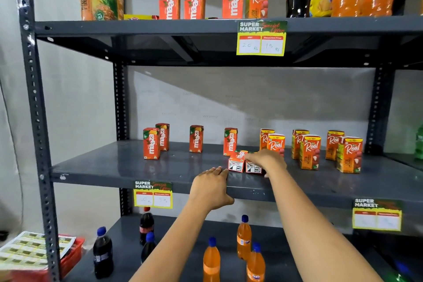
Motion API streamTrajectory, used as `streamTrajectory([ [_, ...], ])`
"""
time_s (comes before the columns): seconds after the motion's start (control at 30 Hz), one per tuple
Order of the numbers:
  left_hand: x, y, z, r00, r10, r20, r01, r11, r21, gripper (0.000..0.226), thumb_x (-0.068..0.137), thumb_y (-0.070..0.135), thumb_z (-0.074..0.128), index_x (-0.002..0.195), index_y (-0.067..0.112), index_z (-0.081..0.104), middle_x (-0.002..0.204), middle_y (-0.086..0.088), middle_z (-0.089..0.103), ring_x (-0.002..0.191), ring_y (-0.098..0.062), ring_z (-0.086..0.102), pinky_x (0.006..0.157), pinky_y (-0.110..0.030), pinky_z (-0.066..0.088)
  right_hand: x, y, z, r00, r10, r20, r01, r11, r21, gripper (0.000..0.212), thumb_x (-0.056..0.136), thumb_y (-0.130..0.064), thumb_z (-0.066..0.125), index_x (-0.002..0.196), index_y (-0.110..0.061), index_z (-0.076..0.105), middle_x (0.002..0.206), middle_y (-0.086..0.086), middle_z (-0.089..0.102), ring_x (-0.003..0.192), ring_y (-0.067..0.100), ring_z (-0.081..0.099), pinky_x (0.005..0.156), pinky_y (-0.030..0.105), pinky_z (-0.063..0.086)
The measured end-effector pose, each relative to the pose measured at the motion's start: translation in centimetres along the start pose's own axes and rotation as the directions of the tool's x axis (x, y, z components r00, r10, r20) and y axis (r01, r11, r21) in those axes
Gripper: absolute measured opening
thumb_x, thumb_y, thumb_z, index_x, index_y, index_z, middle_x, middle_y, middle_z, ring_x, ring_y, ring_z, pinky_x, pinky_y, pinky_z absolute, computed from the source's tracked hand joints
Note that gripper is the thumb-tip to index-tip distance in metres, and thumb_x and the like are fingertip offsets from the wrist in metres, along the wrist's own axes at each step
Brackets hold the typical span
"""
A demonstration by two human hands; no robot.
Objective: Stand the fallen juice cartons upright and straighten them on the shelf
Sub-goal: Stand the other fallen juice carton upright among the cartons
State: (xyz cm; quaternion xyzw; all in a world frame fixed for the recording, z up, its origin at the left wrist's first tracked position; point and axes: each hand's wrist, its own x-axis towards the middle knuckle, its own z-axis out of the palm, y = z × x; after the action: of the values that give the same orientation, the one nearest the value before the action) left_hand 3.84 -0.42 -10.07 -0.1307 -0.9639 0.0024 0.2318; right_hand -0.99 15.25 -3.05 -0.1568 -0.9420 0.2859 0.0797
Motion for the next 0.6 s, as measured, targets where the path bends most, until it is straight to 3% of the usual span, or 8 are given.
streamTrajectory([
  [0.13, 0.2, -0.1, 0.3, 1.000, 0.005, -0.008, -0.005, 1.000, 0.006, 0.083, 0.080, 0.056, 0.063, 0.149, 0.023, 0.031, 0.155, 0.000, 0.034, 0.139, -0.022, 0.036, 0.106, -0.041, 0.038, 0.8, -0.8, -1.5, 0.977, 0.023, 0.211, -0.068, 0.976, 0.207, 0.053, 0.079, -0.041, 0.069, 0.119, -0.009, 0.055, 0.101, 0.011, 0.061, 0.085, 0.021, 0.057, 0.087, 0.032, 0.056],
  [0.2, 0.2, -0.1, 0.3, 1.000, 0.009, -0.009, -0.009, 1.000, 0.009, 0.084, 0.080, 0.056, 0.063, 0.150, 0.022, 0.030, 0.155, -0.001, 0.032, 0.140, -0.022, 0.034, 0.107, -0.041, 0.037, 0.6, -0.5, -2.0, 0.953, 0.036, 0.300, -0.132, 0.942, 0.309, 0.042, 0.081, -0.035, 0.070, 0.113, -0.010, 0.056, 0.090, 0.008, 0.060, 0.081, 0.016, 0.056, 0.072, 0.026, 0.053],
  [0.33, 0.2, -0.2, 0.5, 1.000, 0.013, -0.014, -0.012, 1.000, 0.006, 0.084, 0.081, 0.055, 0.062, 0.150, 0.022, 0.029, 0.156, -0.001, 0.031, 0.141, -0.021, 0.031, 0.108, -0.039, 0.036, 1.2, 0.9, -1.6, 0.943, 0.051, 0.329, -0.236, 0.799, 0.553, 0.044, 0.086, -0.037, 0.064, 0.121, -0.010, 0.055, 0.107, 0.009, 0.064, 0.085, 0.017, 0.062, 0.052, 0.028, 0.050],
  [0.5, 0.3, -0.3, 0.6, 1.000, 0.013, -0.018, -0.013, 1.000, 0.006, 0.085, 0.081, 0.055, 0.062, 0.151, 0.021, 0.027, 0.156, -0.001, 0.030, 0.141, -0.020, 0.031, 0.110, -0.039, 0.035, 0.9, 2.0, -1.7, 0.934, 0.001, 0.357, -0.262, 0.680, 0.685, 0.042, 0.086, -0.023, 0.067, 0.122, -0.006, 0.055, 0.086, 0.009, 0.065, 0.073, 0.016, 0.062, 0.052, 0.028, 0.051],
  [0.6, 0.3, -0.2, 0.6, 1.000, 0.004, -0.013, -0.004, 1.000, 0.005, 0.087, 0.081, 0.055, 0.062, 0.151, 0.020, 0.026, 0.156, 0.000, 0.030, 0.141, -0.020, 0.031, 0.109, -0.039, 0.035, 0.7, 2.9, -1.4, 0.941, -0.074, 0.331, -0.246, 0.524, 0.816, 0.035, 0.083, -0.018, 0.071, 0.114, -0.008, 0.059, 0.107, 0.011, 0.068, 0.095, 0.021, 0.064, 0.062, 0.031, 0.056],
])
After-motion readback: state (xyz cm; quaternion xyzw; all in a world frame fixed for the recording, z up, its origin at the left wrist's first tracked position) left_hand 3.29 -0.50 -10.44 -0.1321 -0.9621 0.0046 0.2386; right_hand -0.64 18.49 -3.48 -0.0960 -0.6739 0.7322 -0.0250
